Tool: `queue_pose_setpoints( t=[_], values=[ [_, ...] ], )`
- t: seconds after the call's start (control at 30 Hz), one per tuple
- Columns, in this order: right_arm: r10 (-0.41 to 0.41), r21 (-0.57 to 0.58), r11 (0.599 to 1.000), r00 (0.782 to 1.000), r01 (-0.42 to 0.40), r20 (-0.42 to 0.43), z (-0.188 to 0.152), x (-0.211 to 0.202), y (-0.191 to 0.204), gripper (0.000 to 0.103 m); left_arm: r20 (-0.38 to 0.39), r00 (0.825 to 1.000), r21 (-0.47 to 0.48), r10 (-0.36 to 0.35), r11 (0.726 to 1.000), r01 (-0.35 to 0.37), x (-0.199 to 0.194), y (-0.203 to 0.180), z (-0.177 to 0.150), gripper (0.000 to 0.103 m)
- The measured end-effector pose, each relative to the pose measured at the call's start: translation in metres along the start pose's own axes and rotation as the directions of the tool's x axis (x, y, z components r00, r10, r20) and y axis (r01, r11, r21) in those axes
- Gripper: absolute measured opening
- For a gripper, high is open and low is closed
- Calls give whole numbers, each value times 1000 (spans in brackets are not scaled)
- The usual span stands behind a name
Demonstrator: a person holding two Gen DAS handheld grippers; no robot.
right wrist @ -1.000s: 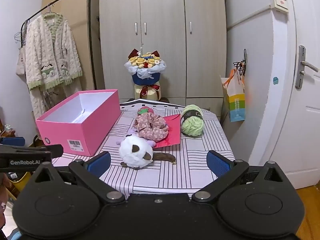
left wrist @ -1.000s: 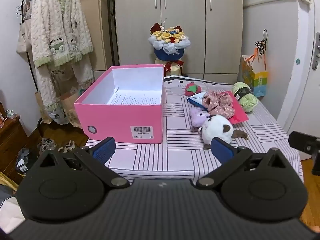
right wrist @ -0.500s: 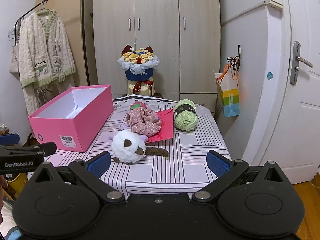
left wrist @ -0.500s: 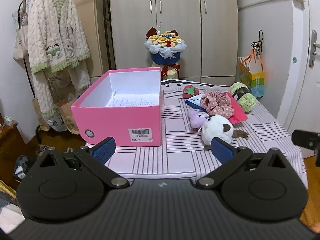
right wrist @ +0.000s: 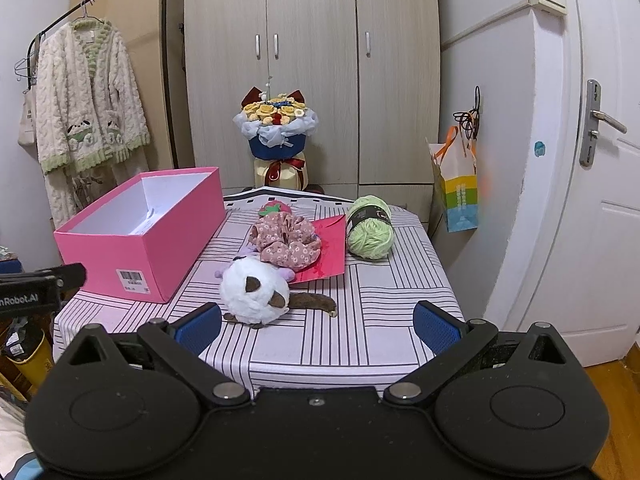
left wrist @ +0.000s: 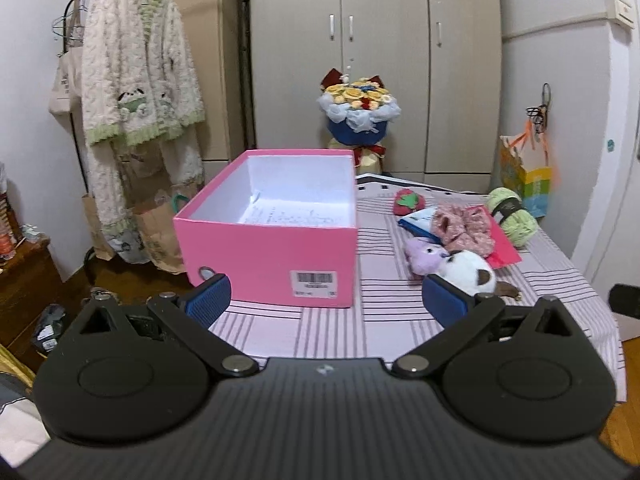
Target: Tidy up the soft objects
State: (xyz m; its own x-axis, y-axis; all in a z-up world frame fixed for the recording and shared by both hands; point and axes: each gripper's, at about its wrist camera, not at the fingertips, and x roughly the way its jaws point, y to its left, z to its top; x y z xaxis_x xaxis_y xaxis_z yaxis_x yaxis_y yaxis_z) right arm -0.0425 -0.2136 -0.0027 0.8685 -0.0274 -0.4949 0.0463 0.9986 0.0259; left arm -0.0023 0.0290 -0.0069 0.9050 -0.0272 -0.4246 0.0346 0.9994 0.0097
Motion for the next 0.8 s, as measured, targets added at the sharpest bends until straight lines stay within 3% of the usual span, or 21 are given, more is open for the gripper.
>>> queue_pose_setpoints(
  t=[0.43, 0.8],
  values=[
    [19, -44, 999, 1000, -18, 4, -2, 8, 12, 103, -66, 997, 8, -32, 999, 33, 14, 0, -15, 103],
    [20, -82, 996, 999, -16, 48, -7, 2, 20, 103, -44, 998, 12, -51, 999, 52, 7, -2, -16, 103]
  ],
)
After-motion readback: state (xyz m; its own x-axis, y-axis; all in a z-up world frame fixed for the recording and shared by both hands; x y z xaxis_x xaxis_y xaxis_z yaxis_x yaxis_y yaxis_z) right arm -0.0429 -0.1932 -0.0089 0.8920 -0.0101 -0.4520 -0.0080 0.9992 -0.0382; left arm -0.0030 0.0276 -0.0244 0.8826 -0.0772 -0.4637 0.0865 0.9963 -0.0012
